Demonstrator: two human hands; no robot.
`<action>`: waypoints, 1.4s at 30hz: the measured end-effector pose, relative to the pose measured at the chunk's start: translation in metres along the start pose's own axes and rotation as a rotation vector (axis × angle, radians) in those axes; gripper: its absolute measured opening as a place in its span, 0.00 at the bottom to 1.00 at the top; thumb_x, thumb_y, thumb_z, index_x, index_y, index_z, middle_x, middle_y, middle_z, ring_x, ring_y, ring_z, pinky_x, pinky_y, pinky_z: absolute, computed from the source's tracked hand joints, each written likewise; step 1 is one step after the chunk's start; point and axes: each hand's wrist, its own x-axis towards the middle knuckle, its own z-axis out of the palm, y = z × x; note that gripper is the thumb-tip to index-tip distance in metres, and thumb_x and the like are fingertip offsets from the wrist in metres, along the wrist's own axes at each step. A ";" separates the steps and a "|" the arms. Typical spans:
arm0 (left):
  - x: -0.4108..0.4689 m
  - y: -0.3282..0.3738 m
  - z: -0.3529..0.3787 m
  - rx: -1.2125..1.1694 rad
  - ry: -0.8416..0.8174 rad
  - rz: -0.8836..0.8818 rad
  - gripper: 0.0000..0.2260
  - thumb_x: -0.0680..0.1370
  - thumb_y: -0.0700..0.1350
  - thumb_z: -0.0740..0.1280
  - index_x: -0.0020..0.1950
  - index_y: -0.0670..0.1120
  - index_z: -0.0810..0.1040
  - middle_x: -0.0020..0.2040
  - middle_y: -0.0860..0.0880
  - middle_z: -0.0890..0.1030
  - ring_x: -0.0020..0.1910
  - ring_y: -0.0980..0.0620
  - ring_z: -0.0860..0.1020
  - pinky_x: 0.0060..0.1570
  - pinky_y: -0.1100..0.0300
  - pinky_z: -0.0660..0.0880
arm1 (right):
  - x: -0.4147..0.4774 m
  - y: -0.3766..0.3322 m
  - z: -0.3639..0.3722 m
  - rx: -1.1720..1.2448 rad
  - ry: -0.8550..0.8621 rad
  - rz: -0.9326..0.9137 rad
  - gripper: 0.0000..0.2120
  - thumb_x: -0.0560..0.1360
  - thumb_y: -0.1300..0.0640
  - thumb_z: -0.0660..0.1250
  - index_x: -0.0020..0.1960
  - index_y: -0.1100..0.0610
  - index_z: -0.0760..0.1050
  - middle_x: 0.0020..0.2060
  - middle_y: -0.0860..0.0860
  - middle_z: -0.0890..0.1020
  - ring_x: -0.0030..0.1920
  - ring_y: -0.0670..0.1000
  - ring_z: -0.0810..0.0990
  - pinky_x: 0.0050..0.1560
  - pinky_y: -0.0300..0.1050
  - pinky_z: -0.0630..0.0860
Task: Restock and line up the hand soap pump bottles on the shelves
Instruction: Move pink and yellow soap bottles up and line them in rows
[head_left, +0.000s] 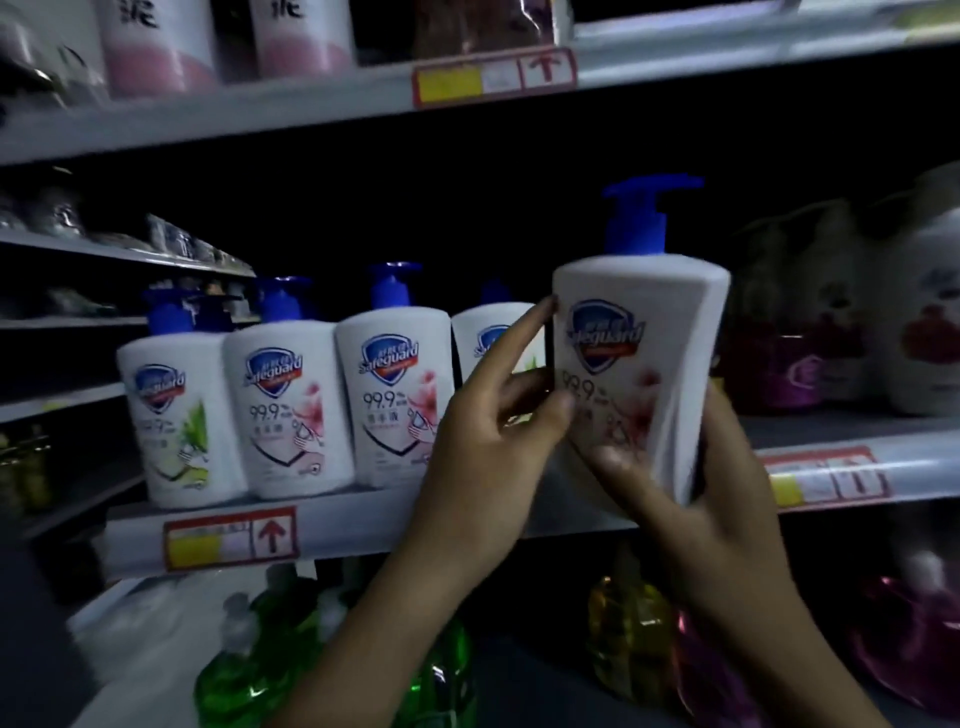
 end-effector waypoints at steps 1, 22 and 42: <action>0.001 -0.006 -0.001 0.077 0.025 0.035 0.26 0.80 0.40 0.63 0.73 0.63 0.64 0.62 0.59 0.79 0.61 0.62 0.76 0.57 0.64 0.76 | 0.012 -0.002 0.005 0.014 -0.037 -0.009 0.29 0.72 0.47 0.69 0.71 0.49 0.66 0.61 0.45 0.77 0.62 0.48 0.77 0.57 0.48 0.78; -0.015 -0.052 -0.008 0.681 0.115 0.112 0.33 0.81 0.43 0.60 0.75 0.68 0.45 0.75 0.64 0.55 0.73 0.60 0.59 0.71 0.55 0.64 | 0.069 0.043 0.019 0.070 -0.289 0.362 0.17 0.77 0.64 0.64 0.63 0.49 0.71 0.51 0.46 0.83 0.51 0.44 0.82 0.45 0.39 0.81; -0.020 -0.054 -0.039 1.099 0.327 0.169 0.24 0.68 0.43 0.70 0.65 0.44 0.76 0.68 0.41 0.70 0.67 0.39 0.64 0.63 0.44 0.64 | 0.078 0.024 0.023 -0.387 -0.292 0.335 0.17 0.78 0.61 0.63 0.65 0.49 0.73 0.56 0.47 0.82 0.56 0.48 0.80 0.57 0.50 0.77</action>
